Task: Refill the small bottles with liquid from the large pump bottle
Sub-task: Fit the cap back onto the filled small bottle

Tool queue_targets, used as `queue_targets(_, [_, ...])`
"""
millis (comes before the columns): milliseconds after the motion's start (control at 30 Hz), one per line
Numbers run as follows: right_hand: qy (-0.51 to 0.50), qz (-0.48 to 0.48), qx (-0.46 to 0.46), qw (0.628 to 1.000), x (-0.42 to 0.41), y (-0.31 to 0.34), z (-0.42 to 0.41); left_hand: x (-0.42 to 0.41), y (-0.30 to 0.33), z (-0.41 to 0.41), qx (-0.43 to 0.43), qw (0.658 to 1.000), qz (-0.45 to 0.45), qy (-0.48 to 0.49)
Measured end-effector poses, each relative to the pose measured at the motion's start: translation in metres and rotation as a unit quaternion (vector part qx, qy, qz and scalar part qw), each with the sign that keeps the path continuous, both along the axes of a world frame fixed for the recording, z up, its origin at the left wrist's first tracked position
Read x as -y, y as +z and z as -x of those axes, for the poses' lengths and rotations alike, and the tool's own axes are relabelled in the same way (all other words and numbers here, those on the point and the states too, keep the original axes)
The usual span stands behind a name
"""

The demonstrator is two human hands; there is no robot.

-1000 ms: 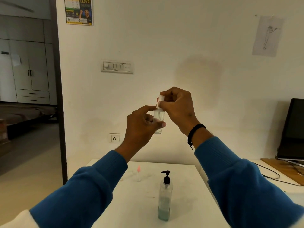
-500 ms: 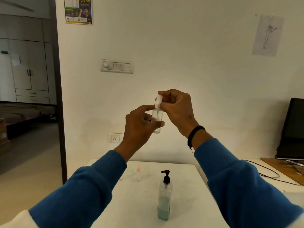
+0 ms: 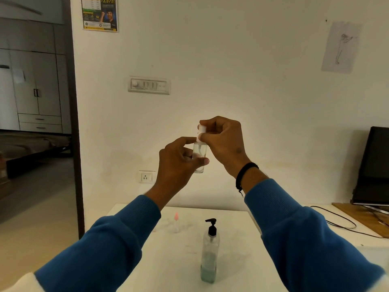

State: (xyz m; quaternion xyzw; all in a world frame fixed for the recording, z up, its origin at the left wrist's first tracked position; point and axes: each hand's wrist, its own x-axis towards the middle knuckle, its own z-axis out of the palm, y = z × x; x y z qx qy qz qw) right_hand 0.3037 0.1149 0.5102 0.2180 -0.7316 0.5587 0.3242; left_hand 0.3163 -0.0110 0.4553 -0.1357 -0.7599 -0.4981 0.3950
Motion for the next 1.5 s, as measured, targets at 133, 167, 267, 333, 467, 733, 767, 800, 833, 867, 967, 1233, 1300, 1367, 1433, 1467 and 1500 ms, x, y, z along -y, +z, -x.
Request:
queue_targets(133, [-0.018, -0.026, -0.014, 0.999, 0.002, -0.001, -0.002, 0.000, -0.002, -0.002, 0.002, 1.000, 0.000, 0.001])
queue_targets(167, [-0.030, -0.034, -0.021, 0.999, 0.003, -0.001, -0.003, 0.001, -0.002, -0.002, 0.002, 1.000, -0.002, 0.000])
queue_targets(267, [-0.060, -0.031, -0.030, 0.997, 0.002, -0.003, -0.003, 0.000, -0.004, -0.002, 0.004, 1.000, -0.005, -0.006])
queue_targets(333, [-0.065, -0.030, -0.027, 0.997, 0.002, -0.004, -0.003, 0.000, -0.006, -0.001, 0.004, 1.000, -0.003, -0.007])
queue_targets(467, [-0.034, -0.019, -0.005, 0.999, 0.004, -0.006, -0.002, 0.001, -0.006, 0.000, -0.001, 1.000, -0.008, 0.002])
queue_targets(733, [-0.067, -0.051, -0.032, 0.996, 0.004, -0.009, -0.004, 0.001, -0.008, -0.003, 0.001, 1.000, 0.004, 0.002])
queue_targets(767, [-0.078, -0.048, -0.035, 0.995, 0.004, -0.009, -0.004, 0.000, -0.008, -0.004, 0.001, 1.000, 0.005, 0.001])
queue_targets(800, [-0.084, -0.043, -0.036, 0.995, 0.004, -0.009, -0.004, 0.000, -0.008, -0.004, 0.000, 1.000, 0.004, -0.001])
queue_targets(833, [-0.086, -0.039, -0.039, 0.995, 0.004, -0.010, -0.004, 0.000, -0.008, -0.004, -0.002, 1.000, 0.004, -0.001])
queue_targets(867, [-0.084, -0.036, -0.039, 0.995, 0.004, -0.010, -0.005, 0.000, -0.008, -0.003, -0.002, 1.000, 0.005, 0.001])
queue_targets(967, [-0.050, -0.023, -0.019, 0.998, 0.006, -0.011, -0.004, 0.001, -0.007, -0.001, 0.004, 1.000, 0.000, 0.005])
queue_targets(1233, [-0.043, -0.060, -0.022, 0.997, 0.007, -0.009, -0.003, -0.001, -0.013, 0.002, 0.008, 1.000, -0.013, 0.000])
queue_targets(1300, [-0.048, -0.066, -0.020, 0.996, 0.007, -0.008, -0.003, -0.002, -0.015, 0.002, 0.011, 1.000, -0.014, -0.002])
queue_targets(1367, [-0.046, -0.070, -0.012, 0.996, 0.008, -0.007, -0.002, -0.002, -0.015, 0.003, 0.014, 1.000, -0.020, -0.005])
queue_targets(1433, [-0.045, -0.073, -0.005, 0.996, 0.008, -0.007, -0.003, -0.001, -0.015, 0.005, 0.016, 1.000, -0.021, -0.006])
queue_targets(1467, [-0.045, -0.074, -0.001, 0.996, 0.007, -0.007, -0.002, 0.000, -0.015, 0.005, 0.017, 1.000, -0.020, -0.004])
queue_targets(1500, [-0.042, -0.078, 0.006, 0.996, 0.007, -0.008, -0.002, 0.000, -0.015, 0.006, 0.018, 1.000, -0.017, -0.002])
